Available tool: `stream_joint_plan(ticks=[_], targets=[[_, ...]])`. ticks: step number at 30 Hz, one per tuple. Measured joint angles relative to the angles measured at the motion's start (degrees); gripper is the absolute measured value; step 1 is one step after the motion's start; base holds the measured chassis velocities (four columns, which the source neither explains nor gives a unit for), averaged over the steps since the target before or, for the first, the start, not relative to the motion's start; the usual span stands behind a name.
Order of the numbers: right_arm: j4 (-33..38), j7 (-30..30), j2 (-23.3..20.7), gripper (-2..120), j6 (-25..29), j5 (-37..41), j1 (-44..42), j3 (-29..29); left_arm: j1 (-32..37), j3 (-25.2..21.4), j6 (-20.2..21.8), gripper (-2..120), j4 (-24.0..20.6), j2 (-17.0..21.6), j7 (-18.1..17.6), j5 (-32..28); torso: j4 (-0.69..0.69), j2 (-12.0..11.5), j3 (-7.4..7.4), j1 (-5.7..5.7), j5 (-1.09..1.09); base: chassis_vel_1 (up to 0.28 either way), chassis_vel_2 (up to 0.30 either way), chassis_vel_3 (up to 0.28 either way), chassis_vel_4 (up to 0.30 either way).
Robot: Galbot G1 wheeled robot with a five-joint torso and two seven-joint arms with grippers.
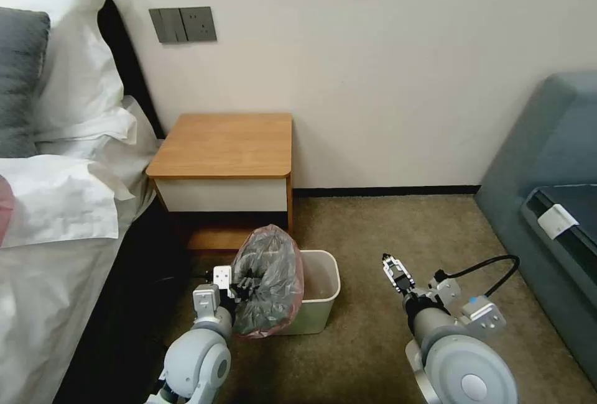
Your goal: Pick up the garbage bag from the table and place it over the trash can.
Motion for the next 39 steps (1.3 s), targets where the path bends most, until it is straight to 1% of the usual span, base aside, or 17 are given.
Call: stream_joint_plan(ticks=[7, 11, 12, 13, 16, 17, 19, 21, 22, 26, 28, 30, 31, 34, 35, 38, 39], targets=[[-0.15, -0.04, 0.30, 100, 0.05, -0.31, -0.20, -0.01, -0.62, 0.03, 0.08, 56, 1.19, -0.07, 0.00, -0.08, 0.00, 0.00, 0.00, 0.00, 0.01, 0.000, 0.000, 0.000, 0.000], [-0.21, -0.04, 0.41, 100, 0.07, -0.45, -0.27, -0.02, -0.65, -0.01, 0.24, 49, 1.31, -0.09, 0.00, -0.23, 0.00, 0.00, -0.01, 0.00, 0.02, 0.000, 0.000, 0.000, 0.000], [-0.28, -0.04, 0.45, 100, 0.09, -0.52, -0.27, -0.02, -0.64, -0.03, 0.45, 44, 1.26, -0.10, -0.01, -0.33, 0.00, 0.00, 0.00, 0.00, 0.01, 0.000, 0.000, 0.000, 0.000], [-0.28, -0.04, 0.45, 100, 0.09, -0.52, -0.27, -0.02, -0.64, -0.03, 0.45, 44, 1.26, -0.10, -0.01, -0.33, 0.00, 0.00, 0.00, 0.00, 0.01, 0.000, 0.000, 0.000, 0.000], [-0.41, -0.04, 0.54, 100, 0.12, -0.59, -0.23, -0.09, -0.52, -0.01, 0.94, 29, 0.92, -0.09, -0.21, -0.80, 0.00, 0.00, 0.00, 0.00, 0.00, 0.000, 0.000, 0.000, 0.000], [-0.41, -0.04, 0.54, 100, 0.12, -0.59, -0.23, -0.09, -0.52, -0.01, 0.94, 29, 0.92, -0.09, -0.21, -0.80, 0.00, 0.00, 0.00, 0.00, 0.00, 0.000, 0.000, 0.000, 0.000], [-0.42, -0.04, 0.59, 100, 0.13, -0.61, -0.16, -0.13, -0.39, 0.00, 0.99, 20, 0.74, -0.09, -0.31, -0.92, 0.00, 0.00, 0.00, 0.00, -0.01, 0.000, 0.000, 0.000, 0.000], [-0.42, -0.06, 0.60, 100, 0.13, -0.61, -0.13, -0.14, -0.34, -0.01, 1.00, 17, 0.69, -0.09, -0.32, -0.94, 0.00, 0.00, 0.00, 0.00, -0.01, 0.000, 0.000, 0.000, 0.000], [-0.41, -0.07, 0.60, 100, 0.13, -0.62, -0.08, -0.15, -0.26, -0.01, 0.80, 11, 0.65, -0.09, -0.31, -1.00, 0.00, 0.00, 0.00, 0.00, -0.01, 0.000, 0.000, 0.000, 0.000], [0.69, -0.42, 0.20, 100, 0.14, -0.63, 0.20, -0.12, 0.29, -0.12, -1.96, 7, 0.64, -0.13, -0.02, -0.94, -0.01, 0.00, 0.00, 0.00, -0.02, 0.000, 0.000, 0.000, 0.000], [2.09, -1.03, -0.94, 100, 0.14, -0.82, 0.49, -0.09, 1.13, -0.45, -5.88, 7, 0.57, -0.21, 0.82, -0.78, -0.01, 0.00, 0.00, 0.00, -0.01, 0.000, 0.000, 0.000, 0.000], [3.69, -2.50, -2.78, 100, 0.14, -1.18, 0.81, -0.05, 2.39, -0.67, -11.50, 7, 0.57, -0.27, 2.15, -0.41, 0.00, 0.00, 0.00, 0.00, 0.00, 0.000, 0.000, 0.000, 0.000], [3.69, -2.50, -2.78, 100, 0.14, -1.18, 0.81, -0.05, 2.39, -0.67, -11.50, 7, 0.57, -0.27, 2.15, -0.41, 0.00, 0.00, 0.00, 0.00, 0.00, 0.000, 0.000, 0.000, 0.000], [6.19, -6.94, -6.67, 100, -0.01, -0.98, 1.31, -0.33, 4.92, -1.28, -18.35, 7, 0.17, -0.50, 4.40, 0.42, 0.00, 0.00, 0.00, 0.00, -0.01, 0.000, 0.000, 0.000, 0.000], [6.19, -6.94, -6.67, 100, -0.01, -0.98, 1.31, -0.33, 4.92, -1.28, -18.35, 7, 0.17, -0.50, 4.40, 0.42, 0.00, 0.00, 0.00, 0.00, -0.01, 0.000, 0.000, 0.000, 0.000], [7.72, -12.40, -10.91, 100, -0.34, 0.03, 2.54, -1.95, 7.57, -2.49, -22.88, 7, -0.81, -0.84, 8.09, 1.80, 0.00, 0.00, 0.00, 0.00, 0.00, 0.000, 0.000, 0.000, 0.000], [7.72, -12.40, -10.91, 100, -0.34, 0.03, 2.54, -1.95, 7.57, -2.49, -22.88, 7, -0.81, -0.84, 8.09, 1.80, 0.00, 0.00, 0.00, 0.00, 0.00, 0.000, 0.000, 0.000, 0.000]])
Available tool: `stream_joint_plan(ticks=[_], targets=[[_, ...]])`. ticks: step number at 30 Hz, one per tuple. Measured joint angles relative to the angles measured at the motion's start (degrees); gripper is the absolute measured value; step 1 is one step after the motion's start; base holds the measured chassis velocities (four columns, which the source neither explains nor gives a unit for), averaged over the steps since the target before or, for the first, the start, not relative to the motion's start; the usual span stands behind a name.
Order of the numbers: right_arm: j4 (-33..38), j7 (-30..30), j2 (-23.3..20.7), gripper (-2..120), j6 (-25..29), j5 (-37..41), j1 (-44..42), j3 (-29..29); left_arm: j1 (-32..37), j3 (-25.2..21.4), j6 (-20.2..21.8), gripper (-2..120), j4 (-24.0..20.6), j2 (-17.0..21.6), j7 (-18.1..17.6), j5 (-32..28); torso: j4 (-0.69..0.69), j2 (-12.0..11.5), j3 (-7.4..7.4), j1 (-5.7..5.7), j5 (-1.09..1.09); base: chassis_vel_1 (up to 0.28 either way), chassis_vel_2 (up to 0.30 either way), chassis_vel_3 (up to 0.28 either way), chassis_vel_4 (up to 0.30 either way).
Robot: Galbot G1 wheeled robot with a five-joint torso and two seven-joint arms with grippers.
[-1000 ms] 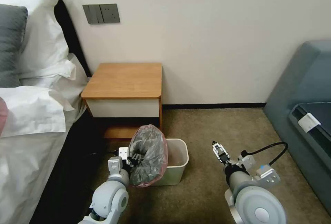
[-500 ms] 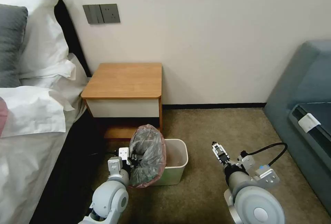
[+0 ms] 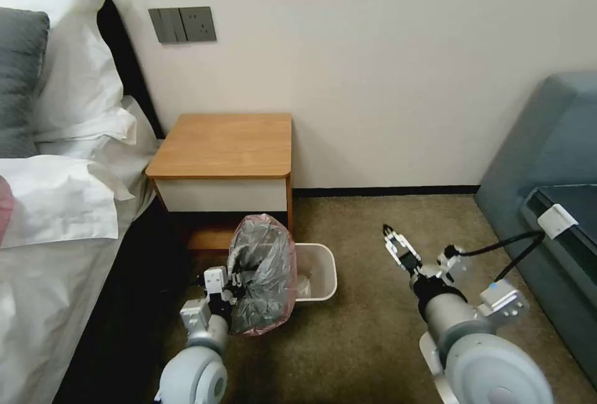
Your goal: Pick up the garbage bag from the table and place it over the trash can.
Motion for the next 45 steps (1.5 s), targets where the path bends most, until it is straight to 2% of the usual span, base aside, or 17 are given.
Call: stream_joint_plan(ticks=[3, 4, 7, 8, 12, 15, 17, 22, 35, 41, 42, 43, 45], targets=[[0.25, -7.69, -6.73, 100, -0.51, 2.25, 4.19, -4.55, 3.54, -1.88, -5.42, 7, -1.79, -0.57, 5.26, 2.55, 0.01, 0.00, 0.00, 0.00, 0.00, 0.000, 0.000, 0.000, 0.000], [0.25, -7.69, -6.73, 100, -0.51, 2.25, 4.19, -4.55, 3.54, -1.88, -5.42, 7, -1.79, -0.57, 5.26, 2.55, 0.01, 0.00, 0.00, 0.00, 0.00, 0.000, 0.000, 0.000, 0.000], [0.37, -11.90, -10.98, 100, -3.13, 3.50, 7.86, -10.51, 5.23, -3.63, -7.90, 7, -3.45, -1.63, 7.34, 4.48, 0.01, 0.00, 0.00, 0.00, 0.00, 0.000, 0.000, 0.000, 0.000], [0.37, -11.90, -10.98, 100, -3.13, 3.50, 7.86, -10.51, 5.23, -3.63, -7.90, 7, -3.45, -1.63, 7.34, 4.48, 0.01, 0.00, 0.00, 0.00, 0.00, 0.000, 0.000, 0.000, 0.000], [0.42, -12.38, -13.08, 100, -6.93, 3.50, 8.97, -16.68, 6.19, -5.34, -9.36, 7, -5.04, -2.17, 8.52, 4.90, 0.00, 0.00, 0.00, 0.00, -0.01, 0.000, 0.000, 0.000, 0.000], [-1.56, -13.63, -13.08, 100, -7.53, 0.06, 9.76, -19.76, 6.56, -6.33, -10.35, 7, -5.86, -2.22, 9.80, 4.30, -0.01, 0.00, 0.00, 0.00, -0.01, 0.000, 0.000, 0.000, 0.000], [-4.42, -15.61, -12.02, 100, -7.56, -5.12, 11.43, -22.36, 6.94, -7.28, -11.36, 7, -6.55, -2.12, 11.60, 3.05, 0.00, 0.00, 0.00, 0.00, 0.00, 0.000, 0.000, 0.000, 0.000], [-8.64, -17.32, -9.72, 100, -7.13, -9.57, 14.16, -24.44, 7.39, -8.49, -12.53, 7, -7.35, -1.72, 13.85, 1.67, 0.00, 0.00, 0.00, 0.00, -0.01, 0.000, 0.000, 0.000, 0.000], [-15.39, -19.63, -6.51, 100, -3.94, -10.08, 19.23, -25.53, 9.08, -9.90, -13.65, 7, -8.37, -1.05, 16.68, 0.79, 0.00, 0.00, 0.00, 0.00, -0.01, 0.000, 0.000, 0.000, 0.000], [-16.49, -20.80, -5.98, 86, -3.20, -9.96, 19.14, -26.14, 9.24, -10.76, -13.60, 7, -9.26, -0.69, 16.80, -0.73, 0.00, 0.00, 0.00, 0.00, 0.00, 0.000, 0.000, 0.000, 0.000], [-16.31, -20.96, -5.99, 78, -3.15, -9.96, 18.52, -26.49, 9.22, -10.85, -13.54, 7, -9.36, -0.69, 16.82, -0.93, 0.00, 0.00, 0.00, 0.00, 0.00, 0.000, 0.000, 0.000, 0.000], [-16.31, -20.96, -5.99, 78, -3.15, -9.96, 18.52, -26.49, 9.22, -10.85, -13.54, 7, -9.36, -0.69, 16.82, -0.93, 0.00, 0.00, 0.00, 0.00, 0.00, 0.000, 0.000, 0.000, 0.000], [-16.16, -21.36, -6.00, 69, -2.98, -10.11, 17.89, -26.80, 9.19, -10.85, -13.48, 7, -9.45, -0.74, 16.90, -0.99, 0.00, 0.00, 0.00, 0.00, 0.00, 0.000, 0.000, 0.000, 0.000]])
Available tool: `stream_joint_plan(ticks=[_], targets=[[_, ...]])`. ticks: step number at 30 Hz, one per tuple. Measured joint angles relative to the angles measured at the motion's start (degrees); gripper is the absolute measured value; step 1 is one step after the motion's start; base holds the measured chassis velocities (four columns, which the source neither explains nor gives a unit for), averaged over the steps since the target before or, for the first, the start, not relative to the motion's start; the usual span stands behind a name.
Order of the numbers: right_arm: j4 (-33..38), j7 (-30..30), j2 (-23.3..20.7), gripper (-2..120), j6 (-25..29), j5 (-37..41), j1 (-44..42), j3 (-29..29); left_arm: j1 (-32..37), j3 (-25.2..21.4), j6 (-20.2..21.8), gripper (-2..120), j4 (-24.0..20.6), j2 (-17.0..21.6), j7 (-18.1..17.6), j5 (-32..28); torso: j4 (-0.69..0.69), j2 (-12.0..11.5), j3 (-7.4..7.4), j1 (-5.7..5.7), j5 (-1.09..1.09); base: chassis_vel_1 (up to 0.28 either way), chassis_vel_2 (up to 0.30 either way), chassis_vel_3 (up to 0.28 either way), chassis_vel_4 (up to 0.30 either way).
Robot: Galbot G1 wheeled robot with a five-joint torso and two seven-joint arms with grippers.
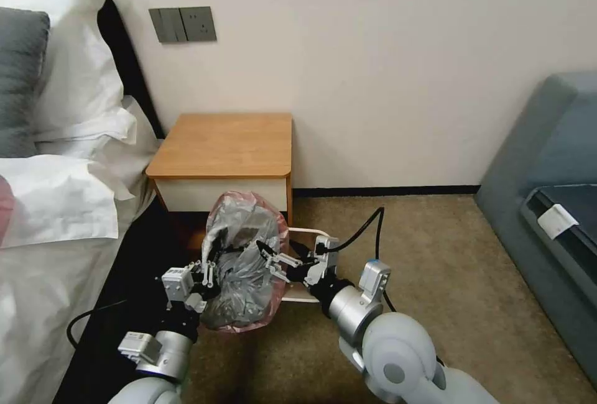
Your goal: Pick up the garbage bag from the table and place it over the trash can.
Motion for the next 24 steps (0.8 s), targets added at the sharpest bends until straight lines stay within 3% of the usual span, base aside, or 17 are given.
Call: stream_joint_plan(ticks=[7, 11, 19, 24], targets=[[0.27, -0.27, 0.16, 48, 0.27, -0.40, -0.30, -0.08, -0.04, 0.23, 0.09, 7, -0.04, -0.28, 0.24, 0.08, 0.00, 0.00, -0.01, 0.00, 0.00, 0.000, 0.000, 0.000, 0.000], [1.01, -0.27, -0.17, 28, 0.36, -0.53, -0.40, 0.27, -0.13, 0.19, 0.26, 7, -0.01, -0.47, 0.24, 0.21, 0.00, 0.00, -0.01, 0.00, 0.00, 0.000, 0.000, 0.000, 0.000], [2.49, -0.07, -1.18, 1, 1.87, -2.08, -0.79, -0.40, -0.44, 0.19, 0.39, 7, 0.72, -1.10, -0.54, 0.59, 0.00, 0.00, 0.00, 0.00, 0.00, 0.000, 0.000, 0.000, 0.000], [4.11, 0.57, -2.06, 0, 2.18, -3.11, -1.17, -0.52, -0.67, 0.29, 0.58, 7, 1.40, -1.41, -1.53, 0.94, 0.00, 0.00, 0.00, 0.00, 0.00, 0.000, 0.000, 0.000, 0.000]])
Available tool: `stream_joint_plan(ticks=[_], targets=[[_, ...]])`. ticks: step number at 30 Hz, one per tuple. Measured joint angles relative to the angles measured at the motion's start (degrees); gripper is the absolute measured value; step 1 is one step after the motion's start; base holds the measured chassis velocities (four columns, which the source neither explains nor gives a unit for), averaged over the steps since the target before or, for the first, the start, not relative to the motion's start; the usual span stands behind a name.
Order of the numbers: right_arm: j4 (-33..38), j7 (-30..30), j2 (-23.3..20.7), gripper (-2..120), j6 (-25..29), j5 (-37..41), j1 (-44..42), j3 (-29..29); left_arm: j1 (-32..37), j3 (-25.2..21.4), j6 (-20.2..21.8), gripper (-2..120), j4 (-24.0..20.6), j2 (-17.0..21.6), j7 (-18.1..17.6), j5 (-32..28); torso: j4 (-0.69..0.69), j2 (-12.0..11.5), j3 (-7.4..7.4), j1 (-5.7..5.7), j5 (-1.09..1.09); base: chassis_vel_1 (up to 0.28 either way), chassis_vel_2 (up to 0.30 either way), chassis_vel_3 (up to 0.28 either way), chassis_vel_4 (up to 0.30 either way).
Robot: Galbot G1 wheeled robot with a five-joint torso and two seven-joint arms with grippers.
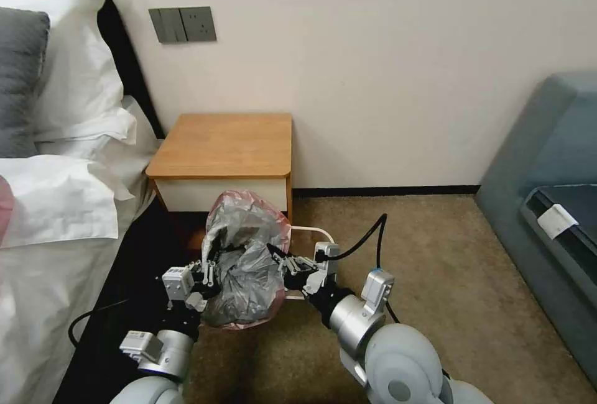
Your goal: Pick up the garbage bag from the table and place it over the trash can.
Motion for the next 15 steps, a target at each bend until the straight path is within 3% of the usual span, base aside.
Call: stream_joint_plan(ticks=[7, 15], targets=[[6.24, 1.37, -2.74, 0, -1.78, 2.20, 1.21, 2.33, -0.27, -0.16, 0.96, 7, 0.76, 0.06, -1.10, 0.03, -0.01, 0.00, 0.00, 0.00, 0.00, 0.000, 0.000, 0.000, 0.000], [4.36, 1.99, -4.42, 0, -3.52, 5.55, 8.96, 3.94, -0.06, 0.95, 0.70, 7, 0.77, -0.44, -0.38, 0.69, 0.00, 0.00, 0.01, 0.00, 0.00, 0.000, 0.000, 0.000, 0.000]])
